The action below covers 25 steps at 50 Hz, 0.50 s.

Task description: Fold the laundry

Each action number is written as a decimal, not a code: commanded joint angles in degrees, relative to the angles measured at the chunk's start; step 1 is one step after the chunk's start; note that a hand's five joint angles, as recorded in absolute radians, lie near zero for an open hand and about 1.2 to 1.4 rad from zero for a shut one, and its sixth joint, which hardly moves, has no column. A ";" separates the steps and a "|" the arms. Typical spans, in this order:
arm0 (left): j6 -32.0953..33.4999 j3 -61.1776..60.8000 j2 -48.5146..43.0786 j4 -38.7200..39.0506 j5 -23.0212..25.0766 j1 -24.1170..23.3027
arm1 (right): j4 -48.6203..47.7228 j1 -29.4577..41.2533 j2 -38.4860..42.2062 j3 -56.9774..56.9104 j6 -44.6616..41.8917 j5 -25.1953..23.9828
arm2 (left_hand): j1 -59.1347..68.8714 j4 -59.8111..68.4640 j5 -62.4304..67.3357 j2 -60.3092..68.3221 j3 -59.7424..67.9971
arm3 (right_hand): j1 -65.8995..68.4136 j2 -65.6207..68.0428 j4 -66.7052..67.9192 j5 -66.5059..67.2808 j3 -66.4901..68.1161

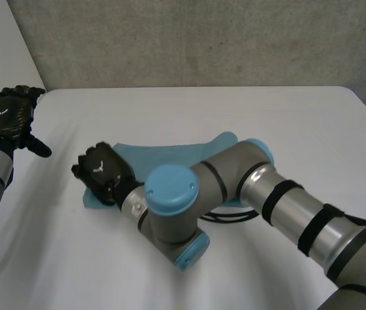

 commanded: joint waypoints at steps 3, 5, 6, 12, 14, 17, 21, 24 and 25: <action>0.28 -0.42 -0.64 -0.09 0.34 -0.82 | 0.26 -0.85 -2.16 0.72 0.29 3.75 | -1.34 -1.96 -2.75 -1.87 -2.49 | -43.67 -56.81 -57.41 -55.21 -57.13; 0.37 -0.42 -0.73 -0.09 0.43 -1.09 | 0.61 -1.03 -5.76 1.25 0.46 6.91 | -1.34 -1.96 -2.75 -1.87 -2.49 | -44.64 -57.78 -58.38 -56.18 -58.09; 0.37 -0.33 -0.90 -0.09 0.43 -1.61 | 0.88 -1.38 -6.73 1.60 0.73 8.06 | -1.34 -1.96 -2.75 -1.87 -2.49 | -44.64 -57.78 -58.38 -56.18 -58.09; 0.55 0.55 -2.22 -0.26 0.52 -5.21 | 6.84 -9.27 -14.63 10.28 6.51 13.34 | -1.34 -1.96 -2.75 -1.87 -2.49 | -44.64 -57.78 -58.38 -56.18 -58.09; 0.55 1.16 -3.10 -0.35 0.78 -6.88 | 8.61 -11.04 -16.67 13.45 8.63 13.34 | -1.29 -1.92 -2.70 -1.82 -2.44 | -44.64 -57.78 -58.38 -56.18 -58.09; 0.55 2.47 -4.68 -1.14 2.09 -9.25 | 11.51 -15.08 -20.53 20.48 12.67 12.90 | -1.29 -1.92 -2.70 -1.82 -2.44 | -44.64 -57.78 -58.38 -56.18 -58.09; 0.64 4.15 -6.18 -2.98 4.12 -11.81 | 12.74 -19.74 -25.63 29.10 16.02 11.50 | -0.96 -1.58 -2.36 -1.49 -2.11 | -44.64 -57.78 -58.38 -56.18 -58.09; 0.55 5.03 -6.62 -4.74 4.74 -12.86 | 12.75 -23.60 -28.62 35.67 16.55 8.70 | -0.96 -1.58 -2.36 -1.49 -2.11 | -41.04 -54.18 -54.78 -52.58 -54.50; 0.46 5.38 -6.79 -5.18 4.83 -13.13 | 12.75 -24.57 -29.24 37.27 16.64 7.90 | -0.96 -1.58 -2.36 -1.49 -2.11 | -39.85 -53.00 -53.60 -51.40 -53.31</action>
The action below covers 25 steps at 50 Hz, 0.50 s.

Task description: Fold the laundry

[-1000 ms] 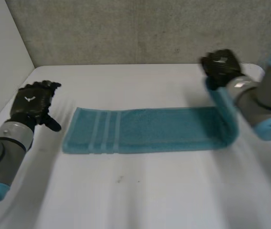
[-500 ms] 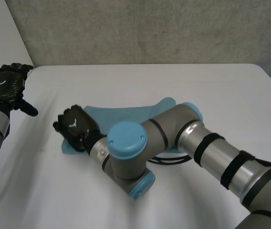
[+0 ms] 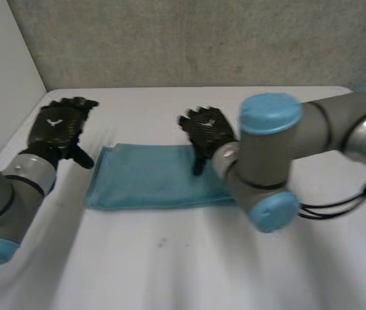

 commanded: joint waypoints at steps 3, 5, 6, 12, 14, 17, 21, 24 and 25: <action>-0.30 3.18 -1.80 -5.02 1.86 -3.89 | 0.33 -9.62 -7.20 17.12 2.49 -6.92 | -0.96 -1.58 -2.36 -1.49 -2.11 | 9.09 8.52 7.76 7.38 8.81; -0.30 3.27 -1.80 -5.11 1.86 -4.33 | -3.27 -12.18 -8.09 23.03 2.75 -9.21 | -0.96 -1.58 -2.36 -1.49 -2.11 | 16.69 16.12 15.36 14.98 16.41; -0.48 3.27 -1.80 -5.11 1.78 -4.51 | -3.28 -12.18 -8.09 23.04 2.75 -9.22 | -0.96 -1.58 -2.36 -1.49 -2.11 | 16.70 16.13 15.37 14.99 16.43; -0.57 2.92 -1.71 -5.11 1.69 -4.68 | -13.20 -14.03 -7.82 29.54 2.66 -9.57 | -0.96 -1.58 -2.36 -1.49 -2.11 | 32.34 31.77 31.01 30.63 32.06; -0.57 2.75 -1.79 -5.11 1.69 -4.86 | -14.35 -14.20 -7.56 30.07 2.49 -9.74 | -0.79 -1.41 -2.20 -1.32 -1.94 | 32.51 31.94 31.18 30.80 32.24; -0.57 2.39 -1.80 -5.02 1.69 -4.95 | -15.41 -14.21 -7.12 30.68 2.31 -9.13 | -0.79 -1.41 -2.20 -1.32 -1.94 | 35.36 34.80 34.04 33.66 35.09; -0.57 2.13 -1.71 -5.02 1.51 -4.95 | -16.02 -14.47 -6.68 31.39 2.49 -9.04 | -0.79 -1.41 -2.20 -1.32 -1.94 | 54.46 53.89 53.13 52.75 54.19; -0.57 1.78 -1.62 -4.93 1.51 -4.95 | -17.51 -16.66 -6.85 32.79 2.57 -8.69 | -0.79 -1.41 -2.20 -1.32 -1.94 | 67.95 67.38 66.62 66.24 67.67; -0.57 1.78 -1.62 -4.93 1.51 -4.95 | -18.21 -17.19 -7.29 33.40 2.31 -8.51 | -0.79 -1.41 -2.20 -1.32 -1.94 | 67.95 67.38 66.62 66.24 67.67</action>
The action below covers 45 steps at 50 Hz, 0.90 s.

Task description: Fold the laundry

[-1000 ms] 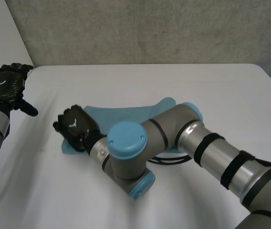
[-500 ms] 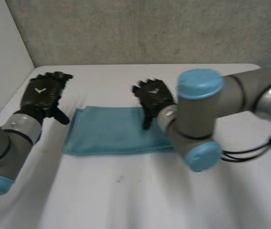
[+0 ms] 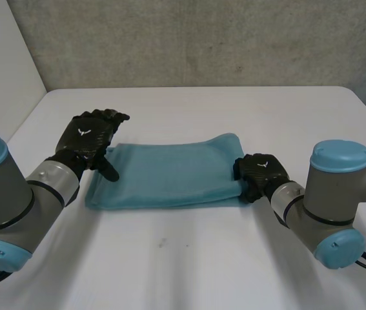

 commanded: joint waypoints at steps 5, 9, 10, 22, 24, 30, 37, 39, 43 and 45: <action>0.01 -0.69 0.49 0.12 -0.25 -0.09 | -3.51 -5.15 -5.47 4.93 -0.40 2.24 | -0.79 -1.41 -2.20 -1.32 -1.94 | 32.51 21.32 20.55 23.01 20.86; 0.01 -0.77 0.75 0.21 -0.34 -1.22 | -3.43 -9.19 -10.22 7.74 -0.67 2.42 | -0.79 -1.41 -2.20 -1.32 -1.94 | 32.51 21.32 20.55 23.01 20.86; 0.01 -0.77 0.75 0.21 -0.34 -1.40 | -3.34 -11.46 -11.45 9.05 -0.75 2.42 | -0.95 -1.58 -2.36 -1.49 -2.10 | 32.51 21.32 20.55 23.01 20.86; 0.10 -1.21 0.84 0.12 -0.43 -1.93 | -1.32 -25.54 -17.26 14.78 -16.74 1.54 | -0.96 -1.58 -2.36 -1.49 -2.11 | 32.51 21.32 20.55 23.01 20.86; 0.10 -1.21 0.84 0.12 -0.52 -1.93 | -1.40 -24.93 -18.57 13.99 -17.89 1.46 | -0.96 -1.58 -2.36 -1.49 -2.11 | 32.51 21.32 20.55 23.01 20.86; 0.01 -1.21 1.27 -0.06 -0.60 -2.02 | -1.76 -19.48 -19.55 11.35 -16.75 1.28 | -0.96 -1.58 -2.36 -1.49 -2.11 | 32.51 21.32 20.55 23.01 20.86; -0.25 -0.60 2.86 -0.14 -0.61 -3.07 | -2.55 2.03 -19.02 6.26 -15.26 -1.88 | -0.79 -1.41 -2.20 -1.32 -1.94 | 32.51 21.32 20.55 23.01 20.86; -0.95 0.01 3.12 -0.14 -0.69 -3.69 | -2.64 7.03 -17.54 6.17 -15.96 -3.02 | -0.79 -1.41 -2.20 -1.32 -1.94 | 32.51 21.32 20.55 23.01 20.86; -3.15 1.94 3.56 -0.23 -1.57 -5.09 | -2.02 12.14 -12.71 6.69 -15.96 -2.85 | -0.79 -1.41 -2.20 -1.32 -1.94 | 32.51 21.32 20.55 23.01 20.86; -4.12 2.91 3.48 -0.41 -2.01 -5.71 | -1.85 13.04 -11.55 7.04 -15.96 -2.76 | -0.79 -1.41 -2.20 -1.32 -1.94 | 32.51 21.32 20.55 23.01 20.86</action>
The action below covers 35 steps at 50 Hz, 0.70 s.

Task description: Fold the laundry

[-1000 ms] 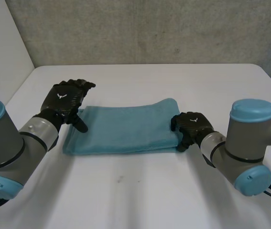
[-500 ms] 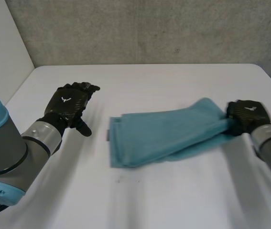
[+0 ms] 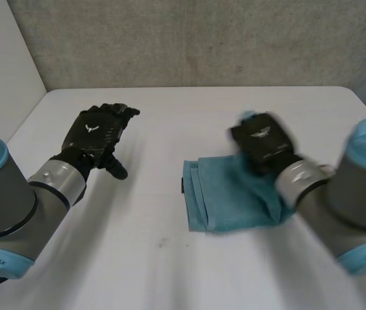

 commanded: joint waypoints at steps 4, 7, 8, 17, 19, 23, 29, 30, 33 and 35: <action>-4.90 5.94 0.00 -0.34 -2.00 -4.02 | 0.86 10.21 6.54 1.08 -0.05 -0.70 | -0.79 -1.41 -2.20 -1.32 -1.94 | 24.43 10.76 9.02 11.60 9.30; -5.52 9.19 -1.84 -1.39 -2.18 -5.87 | 0.16 9.60 3.30 1.44 0.39 -0.35 | -0.79 -1.41 -2.20 -1.32 -1.94 | -27.45 -41.12 -42.86 -40.28 -42.57; -5.61 10.16 -2.72 -1.83 -2.26 -6.57 | 0.24 9.16 1.63 1.44 0.56 -0.09 | -0.79 -1.41 -2.20 -1.32 -1.94 | -36.74 -50.41 -52.14 -49.56 -51.86; -9.29 23.87 -12.83 -10.00 -4.99 -15.45 | 1.47 -1.28 -9.63 1.17 15.38 1.50 | -0.62 -1.24 -2.03 -1.15 -1.77 | -42.97 -56.64 -58.37 -55.79 -58.09; -10.70 27.47 -15.64 -11.68 -5.78 -17.82 | 2.44 -3.14 -9.73 0.91 18.74 1.06 | -0.62 -1.24 -2.03 -1.15 -1.77 | -42.97 -56.64 -58.37 -55.79 -58.09; -12.54 31.95 -19.94 -12.73 -7.35 -21.16 | 6.48 -7.80 -9.55 0.21 24.02 -2.36 | 0.89 0.27 -0.52 0.36 -0.26 | -42.97 -56.64 -58.37 -55.79 -58.09; -12.64 34.42 -25.30 -12.82 -12.36 -23.01 | 10.61 -11.23 -1.21 -1.64 24.82 -10.71 | 1.57 0.94 0.16 1.04 0.42 | -42.97 -56.64 -58.37 -55.79 -58.09; -12.55 34.43 -25.84 -12.82 -12.81 -23.01 | 10.79 -11.32 0.11 -1.99 24.91 -11.15 | 1.40 0.78 -0.01 0.87 0.25 | -42.97 -56.64 -58.37 -55.79 -58.09; -12.46 33.73 -27.85 -13.26 -14.12 -23.01 | 11.41 -11.41 3.11 -3.05 24.91 -12.04 | 1.40 0.78 -0.01 0.87 0.25 | -42.97 -56.64 -58.37 -55.79 -58.09; -12.37 33.37 -28.74 -13.53 -14.39 -23.01 | 12.28 -11.41 5.46 -4.09 24.65 -12.21 | 1.40 0.78 -0.01 0.87 0.25 | -42.97 -56.64 -58.37 -55.79 -58.09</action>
